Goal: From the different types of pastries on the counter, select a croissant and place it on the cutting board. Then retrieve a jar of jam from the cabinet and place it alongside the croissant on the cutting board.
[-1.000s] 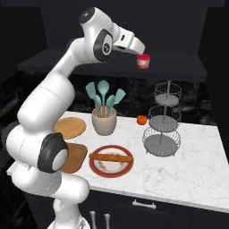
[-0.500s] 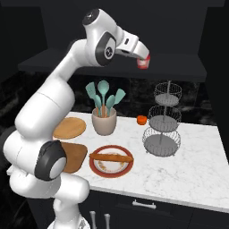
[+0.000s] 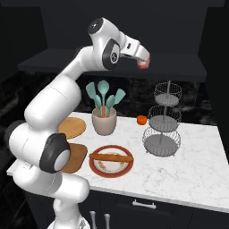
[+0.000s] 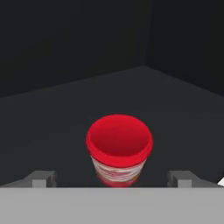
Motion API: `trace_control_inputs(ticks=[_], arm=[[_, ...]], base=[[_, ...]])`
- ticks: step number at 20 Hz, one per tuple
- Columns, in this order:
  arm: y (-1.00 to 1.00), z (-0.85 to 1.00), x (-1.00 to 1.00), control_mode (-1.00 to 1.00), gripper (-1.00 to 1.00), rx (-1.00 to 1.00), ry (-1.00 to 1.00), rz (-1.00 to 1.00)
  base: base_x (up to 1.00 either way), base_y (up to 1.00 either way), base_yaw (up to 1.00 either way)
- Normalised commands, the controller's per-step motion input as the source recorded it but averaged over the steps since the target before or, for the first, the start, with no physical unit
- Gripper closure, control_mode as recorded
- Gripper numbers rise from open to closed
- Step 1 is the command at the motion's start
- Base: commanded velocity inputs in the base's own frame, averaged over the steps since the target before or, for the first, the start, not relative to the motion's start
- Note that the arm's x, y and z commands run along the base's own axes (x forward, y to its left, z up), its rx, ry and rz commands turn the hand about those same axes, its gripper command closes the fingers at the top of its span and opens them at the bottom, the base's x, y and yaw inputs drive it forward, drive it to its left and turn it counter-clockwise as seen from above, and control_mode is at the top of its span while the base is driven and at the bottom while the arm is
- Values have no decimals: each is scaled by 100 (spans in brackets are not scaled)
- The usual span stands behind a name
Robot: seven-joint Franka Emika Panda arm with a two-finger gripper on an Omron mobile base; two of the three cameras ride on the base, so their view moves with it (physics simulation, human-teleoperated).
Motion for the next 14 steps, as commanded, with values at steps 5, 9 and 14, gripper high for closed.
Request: trace_control_inputs(ticks=[5, 9, 14], arm=[[-21, 6, 40, -100, -100, 1, 0, 0], [-47, 48, -19, -100, -100, 3, 9, 0], [-17, 3, 0, -100, -100, 0, 2, 0]], base=[[0, 0, 0], [0, 0, 0], [0, 0, 0]])
